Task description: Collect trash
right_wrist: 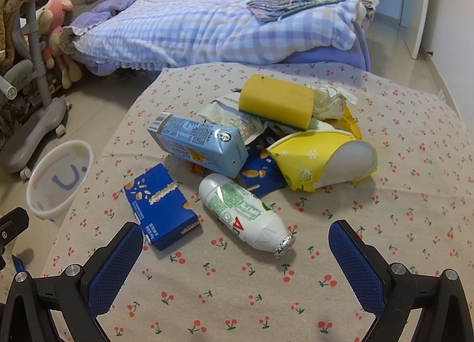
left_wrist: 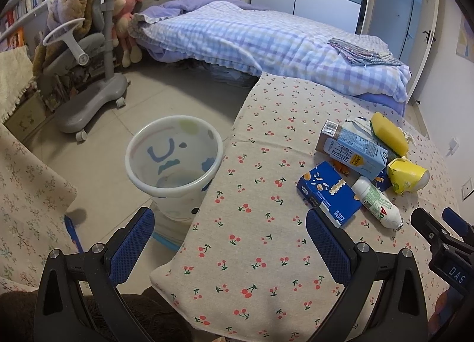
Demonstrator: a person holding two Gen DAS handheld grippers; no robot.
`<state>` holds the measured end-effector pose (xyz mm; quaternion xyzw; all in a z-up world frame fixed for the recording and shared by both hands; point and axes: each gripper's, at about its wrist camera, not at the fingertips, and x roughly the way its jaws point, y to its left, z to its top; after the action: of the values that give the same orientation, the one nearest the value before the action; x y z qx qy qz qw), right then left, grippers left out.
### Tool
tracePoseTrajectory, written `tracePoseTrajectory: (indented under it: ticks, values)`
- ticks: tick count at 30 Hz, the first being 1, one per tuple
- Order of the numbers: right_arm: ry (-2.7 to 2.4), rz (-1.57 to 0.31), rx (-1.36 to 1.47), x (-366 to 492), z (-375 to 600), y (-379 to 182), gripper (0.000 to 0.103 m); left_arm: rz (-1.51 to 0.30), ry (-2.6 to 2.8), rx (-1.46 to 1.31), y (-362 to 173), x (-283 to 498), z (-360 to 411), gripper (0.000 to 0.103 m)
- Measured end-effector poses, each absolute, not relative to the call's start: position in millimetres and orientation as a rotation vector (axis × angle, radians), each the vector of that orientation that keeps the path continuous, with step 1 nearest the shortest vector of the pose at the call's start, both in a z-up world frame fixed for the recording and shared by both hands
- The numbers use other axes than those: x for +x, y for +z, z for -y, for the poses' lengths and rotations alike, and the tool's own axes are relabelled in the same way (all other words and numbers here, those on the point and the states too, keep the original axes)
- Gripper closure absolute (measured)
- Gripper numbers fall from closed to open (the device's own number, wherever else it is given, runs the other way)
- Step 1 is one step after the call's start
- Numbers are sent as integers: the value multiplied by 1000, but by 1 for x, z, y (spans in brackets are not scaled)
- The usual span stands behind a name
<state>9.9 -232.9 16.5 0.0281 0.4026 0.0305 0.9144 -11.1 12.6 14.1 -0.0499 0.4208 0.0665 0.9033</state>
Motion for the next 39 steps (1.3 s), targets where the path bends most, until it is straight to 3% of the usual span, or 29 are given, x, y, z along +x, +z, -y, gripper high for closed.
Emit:
tracePoseTrajectory:
  ticks: [29, 39]
  values:
    - [53, -844, 68, 12, 241, 19, 0, -918, 135, -111, 11, -2, 0, 0]
    - [-19, -906, 97, 32, 285, 34, 0, -982, 68, -29, 18, 39, 20, 0]
